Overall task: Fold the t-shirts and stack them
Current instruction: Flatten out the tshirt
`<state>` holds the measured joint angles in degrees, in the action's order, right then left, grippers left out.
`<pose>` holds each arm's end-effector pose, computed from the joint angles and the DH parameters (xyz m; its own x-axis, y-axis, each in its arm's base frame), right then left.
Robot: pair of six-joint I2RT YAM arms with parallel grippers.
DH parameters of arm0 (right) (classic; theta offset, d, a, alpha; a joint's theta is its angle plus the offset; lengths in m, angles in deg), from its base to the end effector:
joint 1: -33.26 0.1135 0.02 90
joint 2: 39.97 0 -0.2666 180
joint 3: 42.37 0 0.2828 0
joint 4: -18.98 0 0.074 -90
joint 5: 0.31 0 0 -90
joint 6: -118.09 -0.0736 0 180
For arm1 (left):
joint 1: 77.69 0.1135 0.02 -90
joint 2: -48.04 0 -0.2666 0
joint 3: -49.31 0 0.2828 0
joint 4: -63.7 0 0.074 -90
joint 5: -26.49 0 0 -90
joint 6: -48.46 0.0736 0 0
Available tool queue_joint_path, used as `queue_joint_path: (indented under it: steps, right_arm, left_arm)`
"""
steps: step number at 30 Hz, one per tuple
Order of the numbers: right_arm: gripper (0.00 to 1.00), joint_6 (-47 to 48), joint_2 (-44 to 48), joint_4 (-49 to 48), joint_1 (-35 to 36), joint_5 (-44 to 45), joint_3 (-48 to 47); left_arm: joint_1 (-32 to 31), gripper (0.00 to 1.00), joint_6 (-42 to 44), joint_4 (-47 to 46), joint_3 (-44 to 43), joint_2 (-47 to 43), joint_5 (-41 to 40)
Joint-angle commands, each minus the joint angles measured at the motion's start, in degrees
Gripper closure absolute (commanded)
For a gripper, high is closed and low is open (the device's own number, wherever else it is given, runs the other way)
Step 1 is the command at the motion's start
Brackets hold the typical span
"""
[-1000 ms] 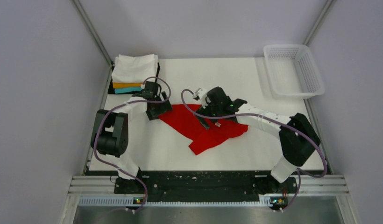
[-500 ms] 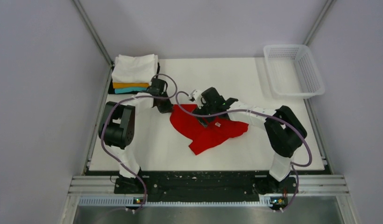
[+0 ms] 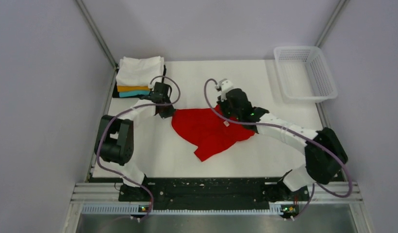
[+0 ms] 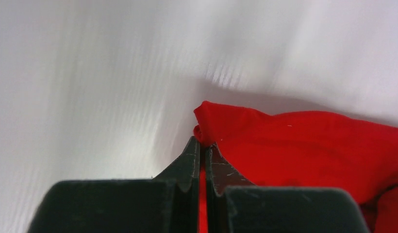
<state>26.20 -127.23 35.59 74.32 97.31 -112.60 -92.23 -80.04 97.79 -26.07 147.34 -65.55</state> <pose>0.3080 0.2554 0.2156 -0.4362 -0.3366 -0.8345 -0.5537 0.8314 -0.0460 0.3876 -0.0978 0.1368 -0.7873 -0.4385 -0.4334 -0.3290 0.8933 -0.3062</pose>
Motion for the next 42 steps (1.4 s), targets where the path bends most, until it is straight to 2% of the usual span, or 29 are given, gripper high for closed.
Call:
queue_joint_path:
  steps: [1, 4, 7, 13, 21, 26, 30, 34, 38, 42]
  right_arm:
    - [1.00, -8.8, 14.8, -7.4, -6.2, 9.7, 3.9]
    - [1.00, -12.3, 23.2, -6.8, -11.5, 11.8, 6.3]
    - [1.00, -11.9, 30.0, -6.4, -14.4, 11.7, 6.2]
    - [1.00, -7.3, 37.0, -5.7, -14.6, 14.8, 0.5]
    - [1.00, -2.2, 46.1, -6.6, -14.5, 21.3, -4.3]
    - [1.00, -2.2, 50.6, -3.2, -14.6, 16.8, -9.1]
    - [1.00, -2.0, 51.9, 1.2, -14.6, 12.2, -14.9]
    - [1.00, -0.9, 51.6, 3.2, -14.5, 11.4, -17.7]
    - [1.00, -0.1, 49.3, 4.3, -14.6, 14.8, -17.2]
    - [1.00, 0.3, 44.9, 4.1, -14.5, 22.4, -14.0]
  left_arm:
    - [0.4, 1.00, 0.1, -3.2, 4.0, -15.5, -9.4]
    - [0.4, 1.00, 1.4, -6.8, 6.2, -24.7, -14.0]
    - [0.4, 1.00, 3.7, -7.2, 5.1, -32.7, -17.6]
    - [0.4, 1.00, 10.1, -12.6, 2.8, -47.2, -21.8]
    - [0.4, 1.00, 17.8, -15.1, 0.3, -62.7, -34.4]
    - [0.4, 1.00, 20.4, -14.3, -2.0, -69.1, -33.6]
    - [0.5, 1.00, 21.4, -14.9, -4.0, -72.3, -30.6]
    - [0.4, 1.00, 21.9, -15.3, -5.4, -72.7, -28.0]
    - [0.4, 1.00, 21.0, -13.7, -5.5, -68.1, -29.4]
    - [0.4, 1.00, 17.2, -8.9, -4.8, -59.8, -32.9]
